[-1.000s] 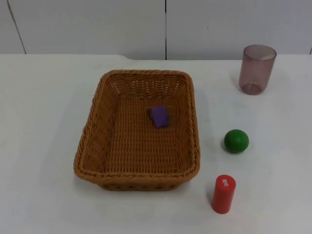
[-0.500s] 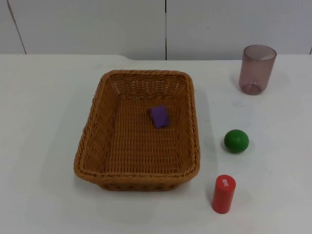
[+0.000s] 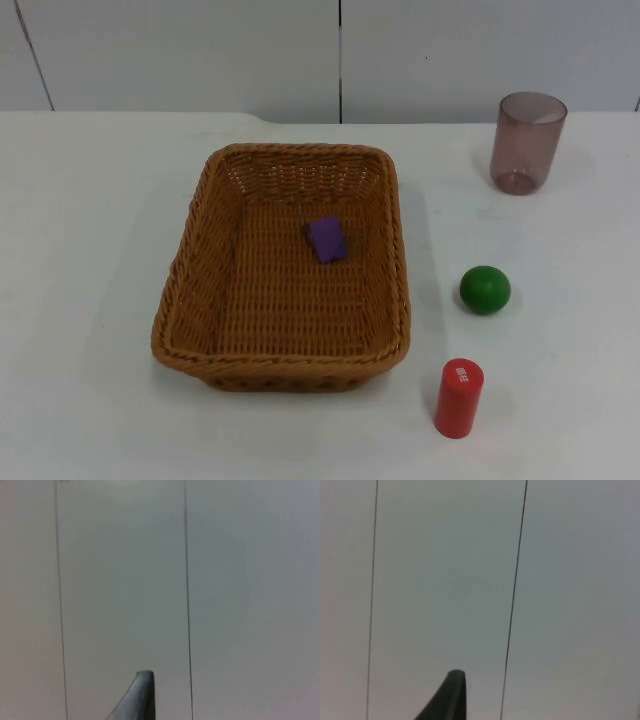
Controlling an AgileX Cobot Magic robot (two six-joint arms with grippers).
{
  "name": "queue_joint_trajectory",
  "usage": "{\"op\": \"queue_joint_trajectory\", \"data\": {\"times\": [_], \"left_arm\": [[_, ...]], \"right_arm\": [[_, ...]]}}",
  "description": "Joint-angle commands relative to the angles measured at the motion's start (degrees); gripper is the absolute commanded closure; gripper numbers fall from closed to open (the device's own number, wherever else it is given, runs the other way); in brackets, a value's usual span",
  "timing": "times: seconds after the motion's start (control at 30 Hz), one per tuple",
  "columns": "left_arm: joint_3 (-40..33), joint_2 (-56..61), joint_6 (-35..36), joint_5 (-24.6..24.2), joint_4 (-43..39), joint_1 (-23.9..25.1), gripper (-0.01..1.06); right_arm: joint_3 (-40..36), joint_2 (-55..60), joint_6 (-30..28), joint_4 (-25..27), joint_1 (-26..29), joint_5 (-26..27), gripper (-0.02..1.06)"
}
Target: Pick up the basket with the left hand and place the triangular block into the basket with the right hand.
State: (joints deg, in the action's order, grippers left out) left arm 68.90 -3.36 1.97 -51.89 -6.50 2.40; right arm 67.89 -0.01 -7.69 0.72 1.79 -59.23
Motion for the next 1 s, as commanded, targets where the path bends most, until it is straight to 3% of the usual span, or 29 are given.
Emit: {"op": "queue_joint_trajectory", "data": {"times": [0.0,0.23,0.67,0.97], "left_arm": [[-0.7,1.4,-2.0,-3.1,1.7,0.0,0.0],[-3.6,3.4,-2.0,-12.0,4.5,-2.2,0.0],[-5.0,3.4,-2.0,-11.8,5.0,-3.2,0.0],[-15.0,3.4,-2.0,-11.8,5.0,-3.2,0.0]], "right_arm": [[-0.9,0.0,0.8,0.7,0.0,-1.8,0.0],[-3.7,0.0,0.8,1.6,-1.1,-5.8,0.0],[-4.1,0.0,0.8,2.7,-1.1,-5.4,0.0],[-14.3,0.0,2.7,2.3,-1.1,-7.8,0.0]]}}
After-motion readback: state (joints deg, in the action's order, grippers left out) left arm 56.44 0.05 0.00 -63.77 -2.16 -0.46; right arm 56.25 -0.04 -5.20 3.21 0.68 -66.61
